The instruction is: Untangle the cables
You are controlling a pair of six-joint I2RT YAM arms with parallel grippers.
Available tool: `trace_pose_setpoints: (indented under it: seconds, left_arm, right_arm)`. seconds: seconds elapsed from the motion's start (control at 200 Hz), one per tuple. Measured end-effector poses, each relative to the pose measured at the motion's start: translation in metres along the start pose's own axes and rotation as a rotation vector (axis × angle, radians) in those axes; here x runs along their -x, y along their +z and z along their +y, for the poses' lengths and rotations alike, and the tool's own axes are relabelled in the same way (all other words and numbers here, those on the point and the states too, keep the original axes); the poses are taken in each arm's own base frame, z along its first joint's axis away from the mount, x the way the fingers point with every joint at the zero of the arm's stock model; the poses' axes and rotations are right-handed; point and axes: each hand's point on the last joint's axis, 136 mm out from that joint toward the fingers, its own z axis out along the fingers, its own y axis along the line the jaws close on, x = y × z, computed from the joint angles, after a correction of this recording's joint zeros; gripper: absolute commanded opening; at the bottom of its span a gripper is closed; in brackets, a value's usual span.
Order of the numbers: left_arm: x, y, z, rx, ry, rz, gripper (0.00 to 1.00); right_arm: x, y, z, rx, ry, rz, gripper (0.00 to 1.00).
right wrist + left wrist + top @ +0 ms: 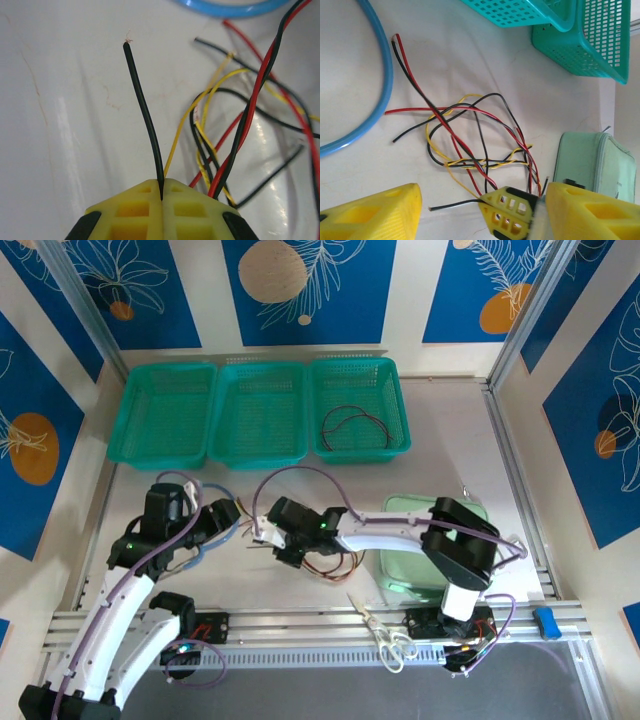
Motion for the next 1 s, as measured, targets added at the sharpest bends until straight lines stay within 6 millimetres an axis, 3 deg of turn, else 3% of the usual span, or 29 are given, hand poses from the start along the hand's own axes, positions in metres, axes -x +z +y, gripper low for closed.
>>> trace_pose_setpoints:
  seconds: [0.225, 0.4, 0.575, 0.685, 1.0]
  left_arm:
    - [0.027, -0.018, -0.041, -0.09, 0.031, -0.051, 0.67]
    - [0.041, -0.027, -0.063, -0.152, 0.05, -0.083, 0.67]
    - [0.043, -0.023, -0.067, -0.17, 0.03, -0.073, 0.67]
    - [0.043, -0.021, -0.069, -0.191, 0.022, -0.077, 0.66]
    - [0.028, -0.001, -0.049, -0.19, -0.036, -0.045, 0.65]
  right_arm:
    - [0.015, -0.043, -0.014, -0.024, 0.1, -0.163, 0.0]
    - [0.032, -0.092, -0.038, -0.051, 0.207, -0.346, 0.0]
    - [0.058, -0.148, -0.067, -0.055, 0.303, -0.56, 0.0]
    - [0.066, -0.173, -0.084, -0.054, 0.35, -0.662, 0.0]
    - [0.082, -0.191, -0.11, 0.005, 0.448, -0.819, 0.0]
